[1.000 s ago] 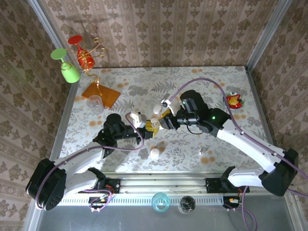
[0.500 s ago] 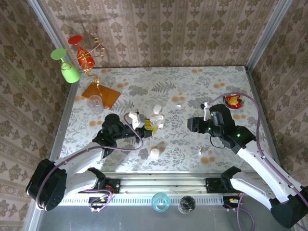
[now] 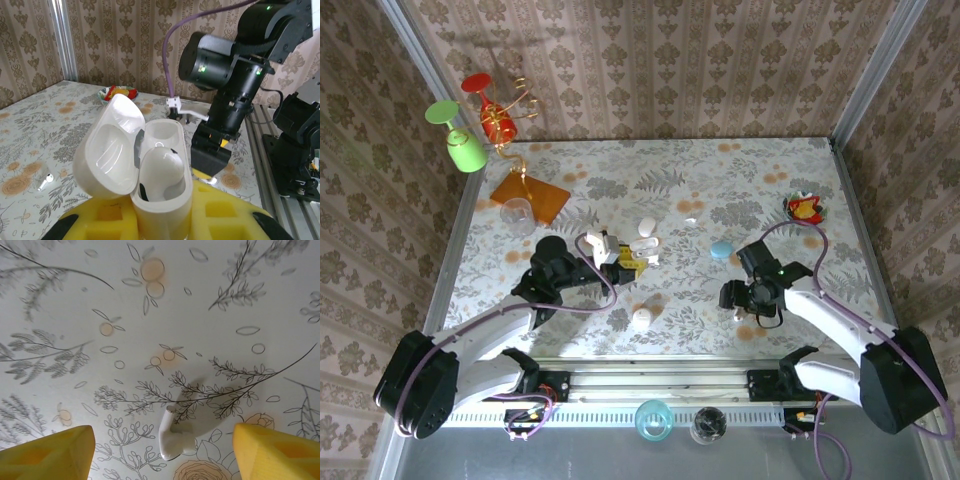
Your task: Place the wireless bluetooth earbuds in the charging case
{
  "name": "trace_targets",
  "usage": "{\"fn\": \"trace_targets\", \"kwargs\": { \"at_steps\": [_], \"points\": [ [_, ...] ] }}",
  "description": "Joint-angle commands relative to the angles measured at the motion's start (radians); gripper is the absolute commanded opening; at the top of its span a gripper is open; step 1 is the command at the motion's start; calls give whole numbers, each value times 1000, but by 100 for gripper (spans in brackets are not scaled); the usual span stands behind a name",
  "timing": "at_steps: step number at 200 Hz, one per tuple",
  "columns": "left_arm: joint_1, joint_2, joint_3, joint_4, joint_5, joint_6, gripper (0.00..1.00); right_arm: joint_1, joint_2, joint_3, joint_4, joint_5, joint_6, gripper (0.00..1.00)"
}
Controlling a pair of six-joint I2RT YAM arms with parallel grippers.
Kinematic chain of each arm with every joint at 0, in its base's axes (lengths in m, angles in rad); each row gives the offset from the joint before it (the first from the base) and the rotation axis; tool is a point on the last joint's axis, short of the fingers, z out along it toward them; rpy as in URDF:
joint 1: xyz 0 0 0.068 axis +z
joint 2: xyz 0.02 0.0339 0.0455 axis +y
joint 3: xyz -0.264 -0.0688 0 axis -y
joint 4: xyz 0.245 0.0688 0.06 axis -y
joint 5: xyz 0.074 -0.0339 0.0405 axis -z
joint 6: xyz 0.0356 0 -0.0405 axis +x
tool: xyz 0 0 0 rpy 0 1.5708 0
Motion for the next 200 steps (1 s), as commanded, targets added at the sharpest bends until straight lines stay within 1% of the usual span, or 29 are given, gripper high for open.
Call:
{"fn": "trace_targets", "kwargs": {
  "at_steps": [1, 26, 51, 76, 94, 125, 143, 146, 175, 200],
  "points": [
    [6, -40, 2, 32, -8, -24, 10, -3, 34, -17, 47, -42, 23, 73],
    [6, -58, -1, -7, -17, 2, 10, -3, 55, -41, 75, -104, 24, 71],
    [6, -61, 3, -26, -8, 12, 10, 3, 68, -43, 47, -139, 25, 70],
    [5, -61, 1, -25, -4, 10, 10, 14, 48, -57, 33, -156, 34, 69],
    [5, -60, -1, -16, -3, 7, 10, 27, 29, -65, 42, -195, 46, 68],
    [6, -55, -6, -5, -3, 9, 10, 49, 24, -64, 92, -231, 65, 68],
    [6, -53, -6, -1, 0, 8, 10, 58, 40, -62, 118, -246, 77, 67],
    [5, -53, -6, -1, 0, 7, 10, 58, 44, -61, 147, -248, 79, 67],
    [5, -55, -9, -1, 0, 4, 10, 66, 90, -55, 222, -283, 108, 67],
    [5, -56, -12, -1, -3, 2, 10, 70, 86, -39, 251, -316, 121, 67]
  ]
}}
